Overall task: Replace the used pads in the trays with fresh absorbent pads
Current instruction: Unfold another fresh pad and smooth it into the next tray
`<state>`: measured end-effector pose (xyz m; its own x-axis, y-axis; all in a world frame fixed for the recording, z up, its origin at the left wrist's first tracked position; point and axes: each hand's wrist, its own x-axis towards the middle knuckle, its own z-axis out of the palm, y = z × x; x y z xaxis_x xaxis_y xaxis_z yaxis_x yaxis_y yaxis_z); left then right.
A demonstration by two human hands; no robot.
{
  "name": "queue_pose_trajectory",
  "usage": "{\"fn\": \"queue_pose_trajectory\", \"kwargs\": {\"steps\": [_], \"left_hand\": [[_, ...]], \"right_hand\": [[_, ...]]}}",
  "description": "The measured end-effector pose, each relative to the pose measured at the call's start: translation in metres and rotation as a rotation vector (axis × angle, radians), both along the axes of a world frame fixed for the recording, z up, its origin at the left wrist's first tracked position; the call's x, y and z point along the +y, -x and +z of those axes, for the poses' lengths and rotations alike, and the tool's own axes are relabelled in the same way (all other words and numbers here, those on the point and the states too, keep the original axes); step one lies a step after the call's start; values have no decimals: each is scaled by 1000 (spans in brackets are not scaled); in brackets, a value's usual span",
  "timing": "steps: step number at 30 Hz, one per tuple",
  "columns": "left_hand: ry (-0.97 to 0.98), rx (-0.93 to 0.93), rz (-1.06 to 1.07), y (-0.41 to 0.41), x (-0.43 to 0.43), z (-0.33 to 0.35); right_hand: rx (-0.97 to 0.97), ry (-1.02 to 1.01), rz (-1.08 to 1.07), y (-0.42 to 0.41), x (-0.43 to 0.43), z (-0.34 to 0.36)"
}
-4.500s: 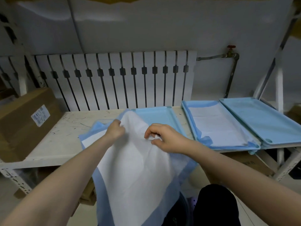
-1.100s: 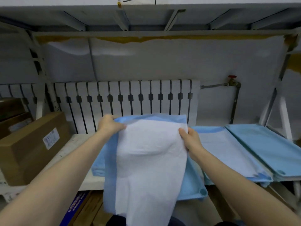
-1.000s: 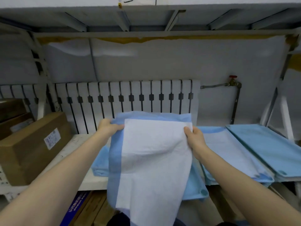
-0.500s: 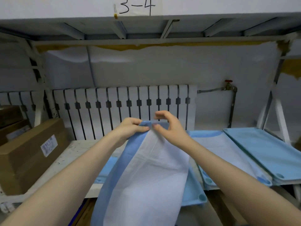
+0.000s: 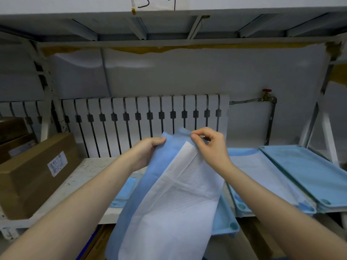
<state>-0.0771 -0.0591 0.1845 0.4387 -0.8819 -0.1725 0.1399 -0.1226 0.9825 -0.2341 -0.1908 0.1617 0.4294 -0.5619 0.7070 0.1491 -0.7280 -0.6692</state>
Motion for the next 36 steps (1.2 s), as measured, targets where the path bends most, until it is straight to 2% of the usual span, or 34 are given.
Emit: {"fn": "queue_pose_trajectory", "kwargs": {"steps": [6,8,12,14,18,24,26,28,31,33,36], "left_hand": [[-9,64,26,2,-2,4],[-2,78,-3,4,-3,5],[61,71,-59,13,-1,8],[86,56,-62,15,-2,8],[62,13,-62,12,-1,10],[58,0,-96,13,0,8],[78,-95,-118,14,0,5],[58,-269,-98,14,0,2],[-1,-475,61,11,-7,-6],[-16,-575,122,9,-11,-11],[-10,-648,96,14,-12,-11]], "right_hand": [[238,120,370,12,28,22],[222,145,335,6,33,25],[156,140,32,-17,24,12],[171,117,-37,-22,17,7],[190,12,51,-22,11,11],[223,-11,18,-21,8,14],[205,-23,27,-21,9,13],[190,-52,33,-22,9,12],[249,-47,46,-22,9,12],[310,-16,83,-21,9,13],[357,-17,135,-18,9,16]]}}
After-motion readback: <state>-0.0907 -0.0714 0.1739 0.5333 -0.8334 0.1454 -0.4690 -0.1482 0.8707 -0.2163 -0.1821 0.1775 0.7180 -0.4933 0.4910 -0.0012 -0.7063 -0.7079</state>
